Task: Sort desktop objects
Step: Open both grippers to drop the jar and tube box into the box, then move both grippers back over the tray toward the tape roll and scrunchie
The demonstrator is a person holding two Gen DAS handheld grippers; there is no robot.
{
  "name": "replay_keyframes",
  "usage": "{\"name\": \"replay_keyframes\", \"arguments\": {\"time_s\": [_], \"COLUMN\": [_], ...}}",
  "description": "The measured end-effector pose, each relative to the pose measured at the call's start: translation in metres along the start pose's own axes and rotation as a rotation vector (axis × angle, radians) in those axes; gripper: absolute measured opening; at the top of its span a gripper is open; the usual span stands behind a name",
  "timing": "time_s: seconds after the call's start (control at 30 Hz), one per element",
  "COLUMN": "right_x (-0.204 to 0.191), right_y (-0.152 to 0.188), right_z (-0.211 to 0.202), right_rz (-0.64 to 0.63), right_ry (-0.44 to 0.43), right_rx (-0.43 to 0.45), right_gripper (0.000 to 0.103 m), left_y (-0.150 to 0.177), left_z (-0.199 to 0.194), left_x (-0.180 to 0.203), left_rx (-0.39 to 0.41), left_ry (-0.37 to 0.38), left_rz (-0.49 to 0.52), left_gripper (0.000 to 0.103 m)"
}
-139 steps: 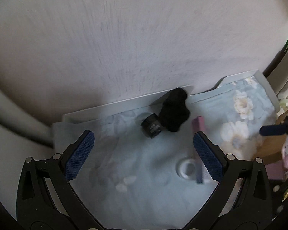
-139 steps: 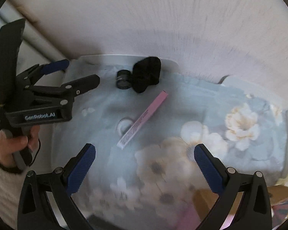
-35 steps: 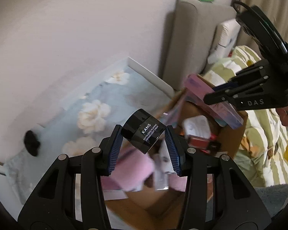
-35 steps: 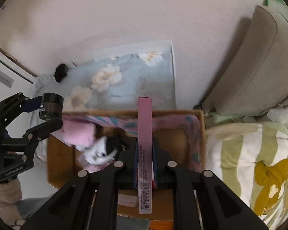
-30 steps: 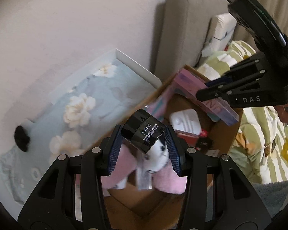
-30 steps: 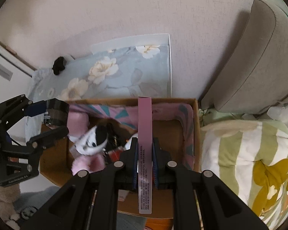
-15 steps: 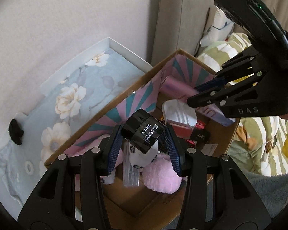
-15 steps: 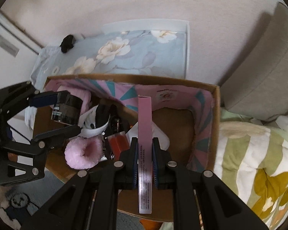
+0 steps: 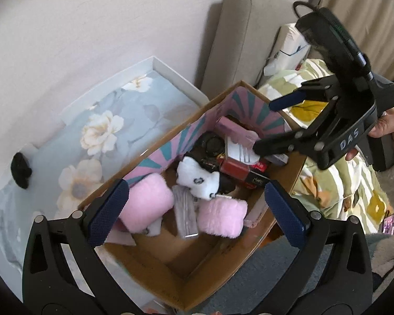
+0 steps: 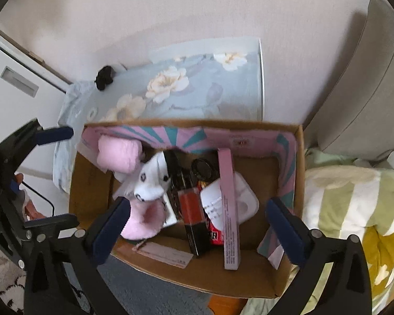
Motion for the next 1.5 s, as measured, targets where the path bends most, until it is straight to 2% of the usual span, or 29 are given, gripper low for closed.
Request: {"name": "replay_keyframes", "arguments": {"time_s": [0.23, 0.47, 0.57, 0.7, 0.87, 0.97, 1.07, 1.17, 1.33, 1.5], "right_x": [-0.02, -0.037, -0.051, -0.066, -0.091, -0.108, -0.127, -0.143, -0.172, -0.2], "right_y": [-0.022, -0.035, -0.043, -0.058, -0.083, -0.099, -0.118, -0.14, -0.177, -0.218], "right_z": [-0.011, -0.009, -0.012, -0.013, -0.003, 0.002, 0.009, 0.019, 0.045, 0.091], "right_rz": [0.011, 0.008, -0.001, -0.024, -0.056, -0.099, -0.133, -0.165, -0.191, -0.202], "right_ry": [-0.027, -0.02, -0.051, -0.013, -0.037, -0.003, -0.011, 0.02, 0.014, 0.011], "right_rx": [0.067, 0.051, 0.067, 0.072, 0.071, 0.069, 0.075, 0.076, 0.068, 0.058], "right_gripper": [0.102, 0.103, 0.103, 0.103, 0.103, 0.103, 0.103, 0.103, 0.103, 0.103], "left_y": [0.005, 0.009, 0.013, 0.019, 0.02, 0.025, 0.032, 0.041, 0.052, 0.058], "left_z": [-0.015, -0.039, -0.049, -0.062, -0.088, -0.102, -0.106, -0.104, -0.094, -0.07], "left_x": [-0.014, -0.036, -0.05, -0.074, -0.122, -0.152, -0.178, -0.211, -0.26, -0.31], "left_rx": [0.029, 0.058, 0.063, 0.07, 0.134, 0.153, 0.147, 0.133, 0.129, 0.149], "left_ry": [-0.022, -0.033, -0.042, -0.087, -0.197, -0.219, -0.231, -0.274, -0.259, -0.285], "left_rz": [-0.003, -0.025, -0.043, -0.08, -0.149, -0.188, -0.219, -0.258, -0.344, -0.409], "left_gripper": [0.103, 0.103, 0.103, 0.103, 0.103, 0.103, 0.103, 0.103, 0.103, 0.102]}}
Point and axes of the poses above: each gripper's, at about its wrist camera, not at the fingertips, and z roughly the way its jaws point, x to its right, y to its underside, the point moved 9 cm from there along z, roughly the way its jaws point, and after that the axes turned 11 degrees about -z, right-handed, at the moved point
